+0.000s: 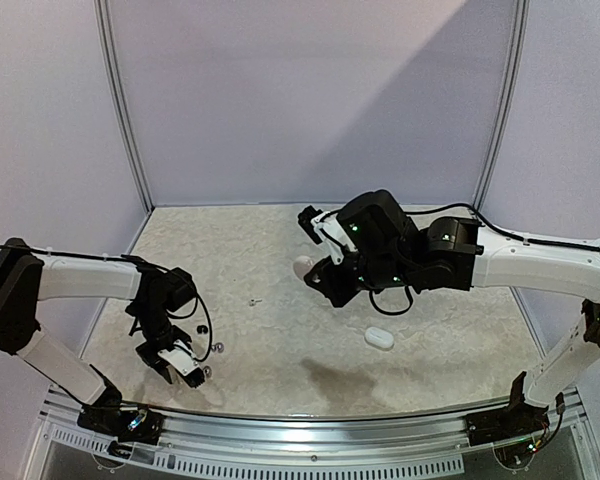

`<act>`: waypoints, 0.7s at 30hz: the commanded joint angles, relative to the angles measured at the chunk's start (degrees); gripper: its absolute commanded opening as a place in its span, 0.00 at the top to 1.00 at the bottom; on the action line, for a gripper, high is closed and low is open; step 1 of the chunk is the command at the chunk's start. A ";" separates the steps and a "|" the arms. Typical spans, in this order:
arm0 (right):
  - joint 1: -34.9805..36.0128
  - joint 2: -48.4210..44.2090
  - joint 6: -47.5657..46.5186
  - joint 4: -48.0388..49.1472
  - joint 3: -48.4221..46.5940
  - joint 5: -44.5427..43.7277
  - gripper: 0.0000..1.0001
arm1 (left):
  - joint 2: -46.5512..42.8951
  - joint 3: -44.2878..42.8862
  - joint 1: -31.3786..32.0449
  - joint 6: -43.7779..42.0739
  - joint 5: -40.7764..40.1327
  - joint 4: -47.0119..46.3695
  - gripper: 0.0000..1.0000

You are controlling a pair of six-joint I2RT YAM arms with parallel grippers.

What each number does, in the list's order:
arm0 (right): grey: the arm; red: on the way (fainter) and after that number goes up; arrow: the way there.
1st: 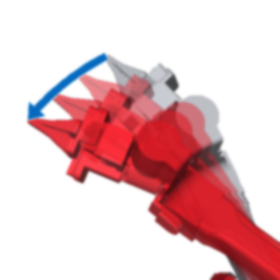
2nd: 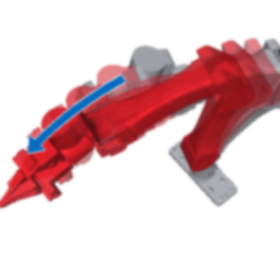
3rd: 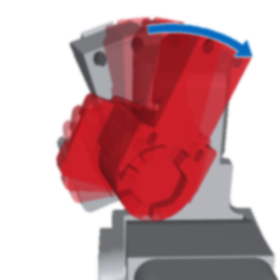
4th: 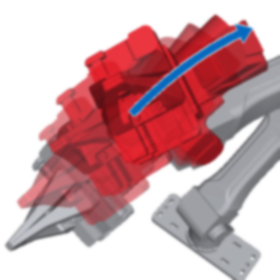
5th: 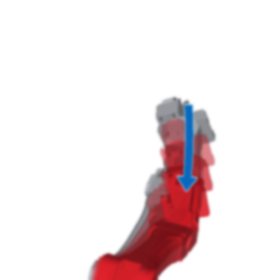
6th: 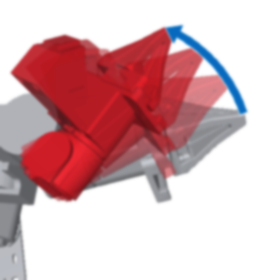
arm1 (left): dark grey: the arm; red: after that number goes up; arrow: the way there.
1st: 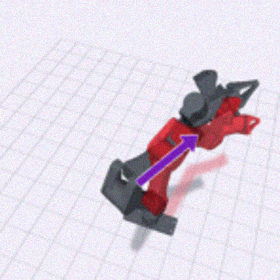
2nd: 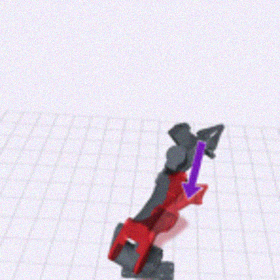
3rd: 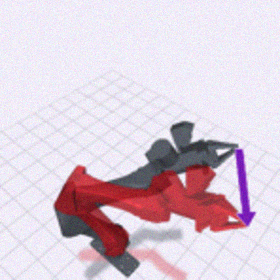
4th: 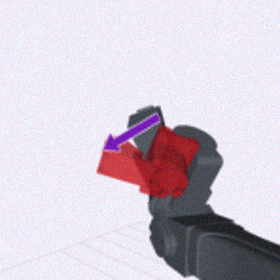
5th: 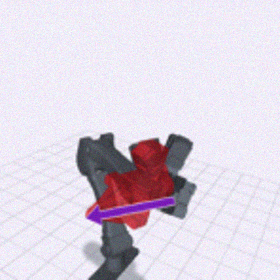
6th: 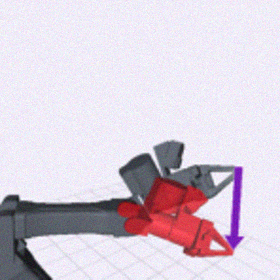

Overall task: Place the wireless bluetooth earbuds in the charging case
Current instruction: Pick up the right earbud from the center of the board.

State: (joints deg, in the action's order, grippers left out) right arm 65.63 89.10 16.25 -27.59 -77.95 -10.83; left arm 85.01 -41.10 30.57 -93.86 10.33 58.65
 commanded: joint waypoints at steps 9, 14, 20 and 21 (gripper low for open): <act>0.34 0.49 -0.17 -0.74 -1.59 -0.07 1.00 | 0.83 0.50 -0.27 -0.78 -0.93 -3.06 0.80; 0.31 0.12 -0.24 -0.71 -1.59 -0.22 1.00 | 0.77 0.50 -0.07 -0.70 -0.17 -2.55 0.91; 0.35 0.20 -0.17 -0.87 -1.68 -0.23 1.00 | 0.58 -0.33 0.02 -0.14 -0.83 -1.14 1.00; 0.37 0.15 -0.32 -0.84 -1.68 -0.29 1.00 | 0.39 -0.89 0.03 0.35 -1.05 -0.65 1.00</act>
State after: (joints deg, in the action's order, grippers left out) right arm 65.63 89.21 16.23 -27.94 -78.17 -10.83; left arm 85.03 -41.21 30.59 -94.39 9.82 56.93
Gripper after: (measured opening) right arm 0.191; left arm 0.107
